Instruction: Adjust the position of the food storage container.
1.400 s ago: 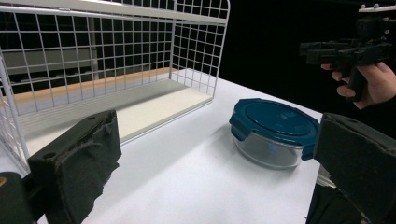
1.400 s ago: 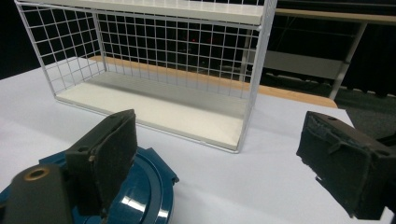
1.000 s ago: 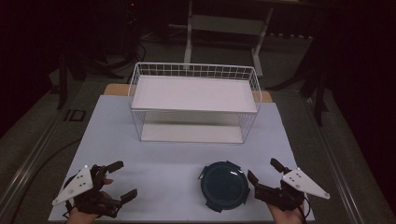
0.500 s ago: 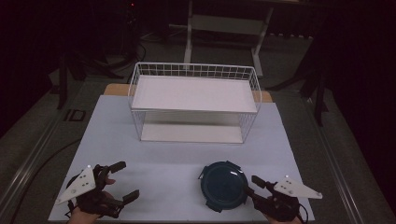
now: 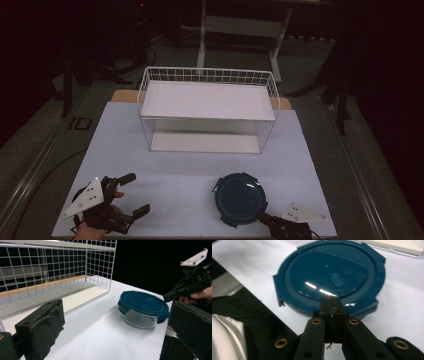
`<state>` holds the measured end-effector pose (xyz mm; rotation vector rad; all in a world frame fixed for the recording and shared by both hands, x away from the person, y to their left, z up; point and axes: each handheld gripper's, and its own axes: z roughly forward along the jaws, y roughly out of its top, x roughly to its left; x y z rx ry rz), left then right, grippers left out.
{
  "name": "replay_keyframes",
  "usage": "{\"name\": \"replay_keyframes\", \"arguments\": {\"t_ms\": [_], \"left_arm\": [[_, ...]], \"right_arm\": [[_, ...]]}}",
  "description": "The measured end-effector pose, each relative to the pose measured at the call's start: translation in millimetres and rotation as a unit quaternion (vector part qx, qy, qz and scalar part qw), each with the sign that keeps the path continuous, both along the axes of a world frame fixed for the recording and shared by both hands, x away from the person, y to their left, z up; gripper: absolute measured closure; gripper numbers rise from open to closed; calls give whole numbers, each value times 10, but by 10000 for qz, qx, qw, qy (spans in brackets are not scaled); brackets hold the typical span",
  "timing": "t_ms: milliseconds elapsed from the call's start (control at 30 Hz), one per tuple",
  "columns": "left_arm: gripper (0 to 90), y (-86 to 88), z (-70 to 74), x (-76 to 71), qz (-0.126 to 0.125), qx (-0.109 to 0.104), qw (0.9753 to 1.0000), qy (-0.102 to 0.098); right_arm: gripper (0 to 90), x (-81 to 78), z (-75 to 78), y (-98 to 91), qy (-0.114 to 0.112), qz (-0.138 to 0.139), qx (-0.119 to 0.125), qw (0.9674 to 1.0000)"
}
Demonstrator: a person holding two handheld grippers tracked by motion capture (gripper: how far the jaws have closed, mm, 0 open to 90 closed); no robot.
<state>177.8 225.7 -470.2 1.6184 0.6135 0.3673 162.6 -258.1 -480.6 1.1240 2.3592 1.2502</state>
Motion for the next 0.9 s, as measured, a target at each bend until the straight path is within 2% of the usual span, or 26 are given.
{"name": "replay_keyframes", "arguments": {"t_ms": [133, 267, 333, 433, 900], "left_arm": [[10, 5, -1, 2, 0, -11, 10000, 5], [10, 5, -4, 6, -7, -2, 10000, 11], [10, 1, -6, 9, -14, -7, 10000, 30], [10, -7, -9, 10, -27, -5, 10000, 33], [10, -9, -10, 15, -16, 2, 10000, 40]], "right_arm": [[900, -31, -16, 9, 37, 12, -125, 9999], [900, -57, -46, -3, 26, -110, -293, 9995], [900, -36, -48, -22, 71, -91, -148, 9998], [900, -22, -44, -24, -27, -47, -195, 9998], [900, 176, -45, -112, 19, -106, -146, 9998]]}}
